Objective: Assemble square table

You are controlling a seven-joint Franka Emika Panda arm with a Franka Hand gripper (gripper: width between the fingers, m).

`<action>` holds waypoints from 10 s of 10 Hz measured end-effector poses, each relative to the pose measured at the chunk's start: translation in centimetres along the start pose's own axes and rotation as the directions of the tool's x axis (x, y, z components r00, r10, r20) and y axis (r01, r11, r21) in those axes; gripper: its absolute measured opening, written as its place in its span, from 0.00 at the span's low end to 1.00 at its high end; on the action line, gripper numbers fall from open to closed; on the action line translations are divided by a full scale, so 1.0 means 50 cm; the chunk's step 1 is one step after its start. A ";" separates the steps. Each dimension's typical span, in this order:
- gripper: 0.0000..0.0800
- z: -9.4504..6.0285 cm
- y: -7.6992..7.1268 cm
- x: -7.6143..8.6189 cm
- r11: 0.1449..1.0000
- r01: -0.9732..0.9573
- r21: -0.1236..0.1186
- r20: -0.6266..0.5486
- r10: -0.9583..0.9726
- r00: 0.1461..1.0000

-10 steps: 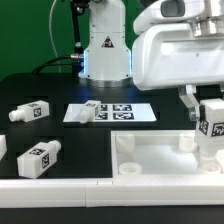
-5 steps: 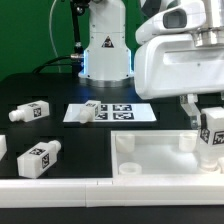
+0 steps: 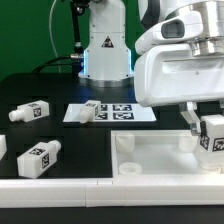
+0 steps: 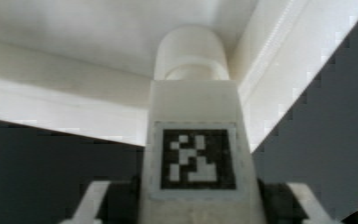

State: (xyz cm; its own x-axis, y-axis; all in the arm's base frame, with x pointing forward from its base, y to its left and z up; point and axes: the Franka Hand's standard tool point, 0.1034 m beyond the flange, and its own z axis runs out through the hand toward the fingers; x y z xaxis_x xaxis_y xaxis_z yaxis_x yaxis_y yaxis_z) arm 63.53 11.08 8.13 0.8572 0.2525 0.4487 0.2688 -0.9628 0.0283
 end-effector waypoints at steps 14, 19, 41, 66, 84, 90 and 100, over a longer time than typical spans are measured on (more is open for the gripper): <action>0.81 -0.003 -0.010 -0.017 0.989 -0.147 0.030 0.478 0.115 0.871; 0.36 -0.002 -0.010 -0.017 0.955 -0.291 -0.050 0.473 0.279 0.836; 0.81 -0.005 -0.020 0.005 0.942 -0.333 -0.032 0.430 0.313 0.847; 0.36 -0.002 0.008 -0.003 -0.319 -0.904 -0.285 0.020 0.941 -0.338; 0.36 0.001 0.024 0.017 0.665 -0.724 -0.181 0.325 0.736 0.595; 0.36 0.005 0.009 0.001 -0.173 -0.931 -0.321 0.095 0.972 -0.213; 0.81 0.011 -0.012 -0.004 0.570 -0.789 -0.228 0.339 0.806 0.485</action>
Offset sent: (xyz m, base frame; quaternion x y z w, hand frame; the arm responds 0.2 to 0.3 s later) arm 0.0000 0.0000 0.0000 0.0000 0.0000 0.0000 1.0000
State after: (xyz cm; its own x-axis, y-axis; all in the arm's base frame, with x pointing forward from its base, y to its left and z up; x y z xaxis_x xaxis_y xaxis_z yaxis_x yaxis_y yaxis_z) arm 63.44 11.65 7.55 0.7811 -0.6213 -0.0621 -0.6234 -0.7703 -0.1344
